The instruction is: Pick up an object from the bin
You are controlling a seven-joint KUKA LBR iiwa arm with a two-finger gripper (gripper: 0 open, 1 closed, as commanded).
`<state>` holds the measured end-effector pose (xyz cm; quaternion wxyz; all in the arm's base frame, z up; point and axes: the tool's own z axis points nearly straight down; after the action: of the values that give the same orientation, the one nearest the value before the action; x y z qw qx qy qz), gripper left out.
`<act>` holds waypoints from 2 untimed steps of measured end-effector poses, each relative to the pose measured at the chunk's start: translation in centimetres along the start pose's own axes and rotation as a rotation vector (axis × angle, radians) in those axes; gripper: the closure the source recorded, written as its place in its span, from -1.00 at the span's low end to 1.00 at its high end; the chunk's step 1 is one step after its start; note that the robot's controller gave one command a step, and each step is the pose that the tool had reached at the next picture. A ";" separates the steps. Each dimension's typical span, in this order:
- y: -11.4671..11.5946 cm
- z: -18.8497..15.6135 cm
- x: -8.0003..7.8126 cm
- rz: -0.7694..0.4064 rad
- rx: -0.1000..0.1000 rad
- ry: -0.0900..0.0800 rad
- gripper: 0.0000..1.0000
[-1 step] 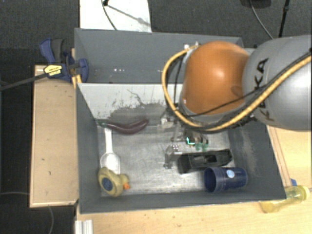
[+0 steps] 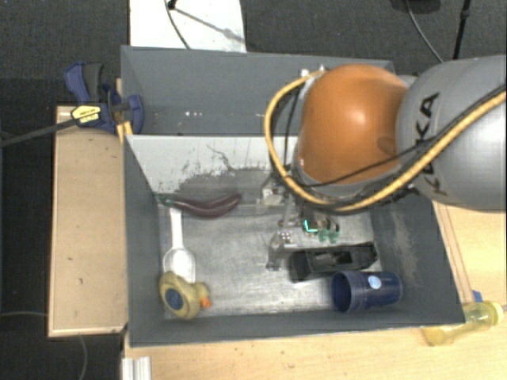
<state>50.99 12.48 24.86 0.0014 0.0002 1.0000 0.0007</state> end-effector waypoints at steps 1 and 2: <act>-1.0 3.3 0.7 0.071 -0.001 -0.005 -1.00; -2.1 8.0 0.8 0.175 0.003 0.010 -1.00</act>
Offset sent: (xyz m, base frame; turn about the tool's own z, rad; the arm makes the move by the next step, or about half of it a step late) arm 0.0333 -0.0224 -0.0842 0.2505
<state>50.23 10.36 16.89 -0.0035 0.0874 0.9962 -0.0008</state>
